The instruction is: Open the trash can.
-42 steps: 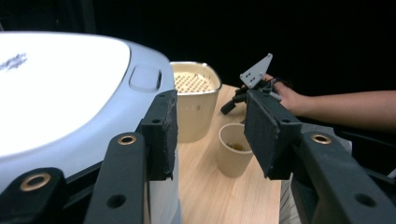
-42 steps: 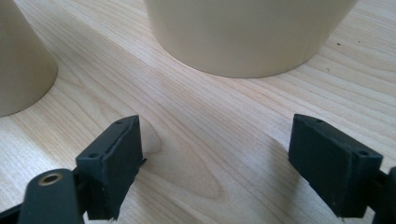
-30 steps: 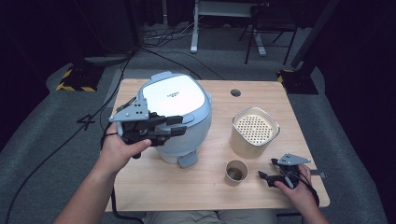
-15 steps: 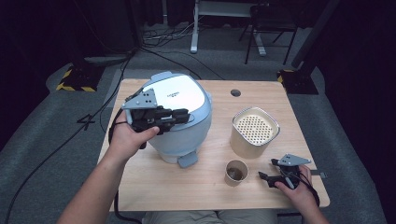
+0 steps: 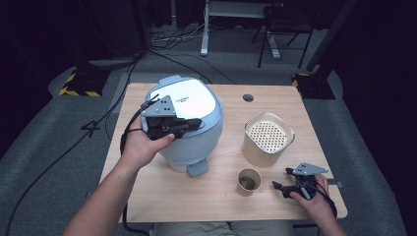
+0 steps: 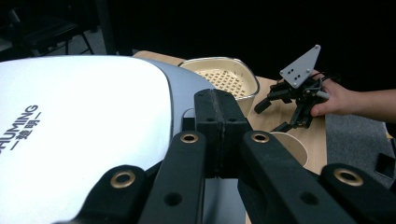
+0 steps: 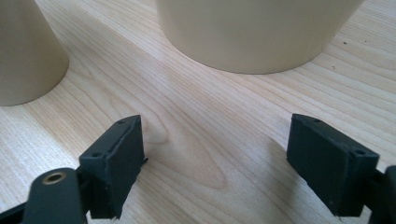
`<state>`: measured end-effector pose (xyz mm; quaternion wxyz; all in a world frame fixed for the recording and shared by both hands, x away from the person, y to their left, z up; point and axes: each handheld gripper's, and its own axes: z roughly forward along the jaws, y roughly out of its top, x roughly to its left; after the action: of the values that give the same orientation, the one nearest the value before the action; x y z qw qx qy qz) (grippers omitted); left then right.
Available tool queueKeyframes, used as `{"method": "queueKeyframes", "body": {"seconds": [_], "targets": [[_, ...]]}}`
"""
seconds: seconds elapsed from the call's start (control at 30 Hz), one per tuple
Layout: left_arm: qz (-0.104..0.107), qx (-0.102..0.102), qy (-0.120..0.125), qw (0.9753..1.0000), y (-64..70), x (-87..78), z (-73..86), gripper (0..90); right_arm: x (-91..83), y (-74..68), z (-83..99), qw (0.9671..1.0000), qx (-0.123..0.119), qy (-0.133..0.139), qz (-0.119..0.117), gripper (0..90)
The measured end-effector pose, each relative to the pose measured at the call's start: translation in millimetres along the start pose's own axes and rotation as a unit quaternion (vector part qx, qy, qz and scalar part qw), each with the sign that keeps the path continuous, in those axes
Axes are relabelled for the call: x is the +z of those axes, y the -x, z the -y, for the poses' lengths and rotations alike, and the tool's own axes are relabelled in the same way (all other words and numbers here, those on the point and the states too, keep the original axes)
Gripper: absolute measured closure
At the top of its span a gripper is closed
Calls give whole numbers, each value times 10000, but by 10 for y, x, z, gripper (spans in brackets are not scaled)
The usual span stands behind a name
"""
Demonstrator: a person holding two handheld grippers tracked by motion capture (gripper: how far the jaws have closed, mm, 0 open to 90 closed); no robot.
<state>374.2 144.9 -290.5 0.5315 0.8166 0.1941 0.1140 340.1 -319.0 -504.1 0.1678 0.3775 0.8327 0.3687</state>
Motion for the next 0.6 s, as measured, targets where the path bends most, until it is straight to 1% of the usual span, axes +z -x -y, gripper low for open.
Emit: {"method": "queueKeyframes", "body": {"seconds": [0.07,0.1,0.13,0.17,0.2,0.27,0.33,0.47,0.57,0.6], "targets": [[-85,31,-27,10000,11,4,-5,896,-1,0,1,10000,-1,0,0,191],[-85,31,-27,10000,11,4,-5,897,-1,0,1,10000,-1,0,0,191],[-157,-15,-33,9999,15,1,-5,899,-2,-1,2,10000,0,-1,-1,192],[-279,-36,-50,9996,26,-6,-9,899,-2,-1,2,10000,0,-1,-1,192],[-476,36,-118,9988,46,-16,-26,899,-1,-1,2,10000,4,6,-6,192],[-601,69,-199,9980,73,-16,-45,899,-2,-2,3,10000,9,7,-4,192],[-619,87,-212,9978,80,-15,-45,900,-3,-2,4,10000,4,3,-1,192],[-567,70,-215,9981,76,-16,-37,900,-6,-2,7,10000,-7,6,-9,192],[-602,112,-272,9978,88,-12,-51,900,-7,-2,7,10000,-9,6,-11,192],[-643,113,-316,9974,101,-10,-62,900,-7,-2,7,10000,-8,6,-12,192]]}}
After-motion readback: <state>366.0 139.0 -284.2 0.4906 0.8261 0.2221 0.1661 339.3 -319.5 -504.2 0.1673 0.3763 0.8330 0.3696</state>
